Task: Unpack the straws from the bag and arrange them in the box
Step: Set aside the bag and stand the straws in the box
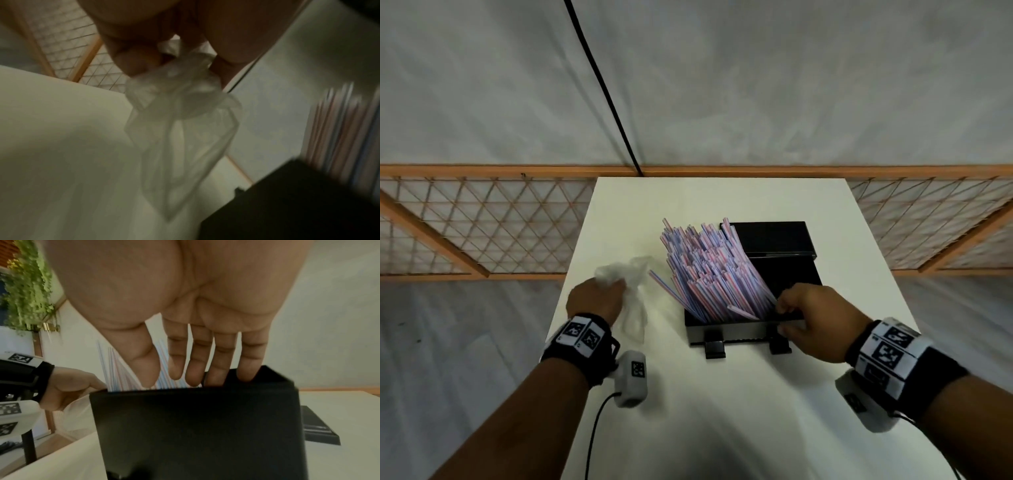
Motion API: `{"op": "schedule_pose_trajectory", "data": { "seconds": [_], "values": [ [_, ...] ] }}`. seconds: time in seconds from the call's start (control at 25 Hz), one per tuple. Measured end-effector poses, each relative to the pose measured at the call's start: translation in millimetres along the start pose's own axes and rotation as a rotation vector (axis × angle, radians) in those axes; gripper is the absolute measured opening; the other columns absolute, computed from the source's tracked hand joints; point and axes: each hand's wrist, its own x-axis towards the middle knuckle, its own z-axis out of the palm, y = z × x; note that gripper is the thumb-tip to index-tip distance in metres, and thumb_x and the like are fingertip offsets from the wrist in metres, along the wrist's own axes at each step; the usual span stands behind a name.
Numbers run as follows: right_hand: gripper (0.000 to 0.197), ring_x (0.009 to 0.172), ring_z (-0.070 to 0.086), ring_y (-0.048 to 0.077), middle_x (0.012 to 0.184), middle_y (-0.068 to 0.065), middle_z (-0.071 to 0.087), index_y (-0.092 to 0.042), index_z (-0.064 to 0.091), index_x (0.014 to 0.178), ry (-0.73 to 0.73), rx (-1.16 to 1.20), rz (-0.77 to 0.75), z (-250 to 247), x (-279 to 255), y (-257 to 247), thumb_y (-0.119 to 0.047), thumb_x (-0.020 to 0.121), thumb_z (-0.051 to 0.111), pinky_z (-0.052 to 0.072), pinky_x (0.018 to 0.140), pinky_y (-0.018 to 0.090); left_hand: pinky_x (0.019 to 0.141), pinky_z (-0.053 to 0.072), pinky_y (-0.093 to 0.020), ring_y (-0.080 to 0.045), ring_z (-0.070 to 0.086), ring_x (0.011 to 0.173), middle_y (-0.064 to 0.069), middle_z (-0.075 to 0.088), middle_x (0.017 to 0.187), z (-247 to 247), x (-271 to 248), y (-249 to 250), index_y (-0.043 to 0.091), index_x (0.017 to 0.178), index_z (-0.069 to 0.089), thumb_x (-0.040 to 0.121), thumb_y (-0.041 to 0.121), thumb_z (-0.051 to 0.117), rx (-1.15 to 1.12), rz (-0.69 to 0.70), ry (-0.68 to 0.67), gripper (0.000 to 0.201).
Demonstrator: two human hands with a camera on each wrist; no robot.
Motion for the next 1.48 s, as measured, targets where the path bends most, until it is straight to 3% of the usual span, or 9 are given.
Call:
{"op": "schedule_pose_trajectory", "data": {
  "seconds": [0.16,0.32,0.44,0.56,0.72,0.96,1.16,1.32,1.48],
  "values": [
    [0.016,0.092,0.06,0.028,0.095,0.001,0.057,-0.018,0.067,0.097,-0.037,-0.036,0.006,26.3,5.0,7.7,-0.024,0.082,0.066,0.05,0.078,0.036,0.107,0.038,-0.035,-0.035,0.049,0.13,-0.021,0.049,0.141,30.6,-20.0,4.0,0.003,0.141,0.049,0.092,0.054,0.058,0.184,0.083,-0.128,0.071],
    [0.007,0.091,0.06,0.029,0.093,0.004,0.059,-0.011,0.067,0.09,-0.021,-0.014,0.006,38.7,7.5,9.8,-0.014,0.087,0.062,0.049,0.076,0.039,0.11,0.036,-0.036,-0.033,0.041,0.139,-0.017,0.038,0.153,48.8,-28.6,0.1,0.006,0.153,0.025,0.089,0.043,0.067,0.109,0.149,-0.222,0.085],
    [0.006,0.085,0.059,0.026,0.087,0.002,0.058,-0.008,0.067,0.085,-0.022,0.055,-0.035,42.3,1.2,6.9,-0.006,0.086,0.061,0.045,0.071,0.033,0.093,0.047,-0.036,-0.034,0.058,0.117,-0.016,0.059,0.129,46.0,-28.9,-1.7,0.007,0.136,0.041,0.088,0.037,0.069,0.081,0.188,-0.131,0.063],
    [0.006,0.083,0.059,0.026,0.086,0.003,0.06,-0.008,0.067,0.083,-0.013,0.071,-0.039,44.6,-3.8,3.4,-0.005,0.085,0.062,0.044,0.069,0.031,0.09,0.044,-0.032,-0.029,0.056,0.11,-0.014,0.055,0.122,40.7,-27.3,-5.4,0.011,0.117,0.059,0.088,0.042,0.068,0.231,0.25,-0.126,0.043],
    [0.005,0.085,0.06,0.024,0.086,-0.001,0.057,-0.013,0.067,0.086,-0.018,0.08,-0.009,42.4,-4.2,0.6,-0.018,0.084,0.066,0.048,0.073,0.033,0.079,0.039,-0.025,-0.02,0.054,0.092,-0.005,0.056,0.105,37.9,-35.0,-6.6,0.014,0.113,0.055,0.079,0.042,0.078,0.083,0.31,-0.093,0.049],
    [0.026,0.087,0.063,0.021,0.088,-0.006,0.064,-0.024,0.069,0.091,0.018,0.073,-0.018,42.5,-4.5,-18.9,-0.046,0.079,0.061,0.052,0.077,0.033,0.059,0.043,-0.021,-0.006,0.049,0.05,0.005,0.056,0.067,25.6,-58.7,-0.4,0.021,0.085,0.057,0.07,0.018,0.088,-0.319,0.512,-0.151,0.034],
    [0.052,0.091,0.065,0.024,0.089,-0.004,0.067,-0.029,0.07,0.097,0.048,-0.014,-0.017,52.1,11.7,-44.5,-0.061,0.078,0.034,0.052,0.082,0.039,0.055,0.043,-0.033,-0.012,0.052,0.047,0.002,0.062,0.054,26.5,-77.1,25.0,0.02,0.067,0.065,0.071,0.066,0.063,-0.545,0.431,-0.215,0.046],
    [0.049,0.084,0.063,0.023,0.083,-0.005,0.062,-0.027,0.073,0.089,0.102,0.045,-0.034,57.5,15.3,-51.7,-0.061,0.081,0.038,0.053,0.077,0.041,0.046,0.043,-0.032,-0.017,0.054,0.039,-0.005,0.067,0.055,25.3,-84.6,37.0,0.017,0.06,0.064,0.096,0.044,0.055,-0.52,0.427,-0.217,0.046],
    [0.025,0.075,0.061,0.019,0.082,-0.006,0.057,-0.022,0.07,0.087,0.269,0.191,-0.121,49.1,5.6,-45.7,-0.04,0.091,0.053,0.053,0.067,0.037,0.044,0.048,-0.031,-0.029,0.06,0.043,-0.012,0.07,0.062,24.5,-93.4,37.2,0.009,0.069,0.066,0.098,0.026,0.06,-0.672,0.355,-0.242,0.035]
  ]
}}
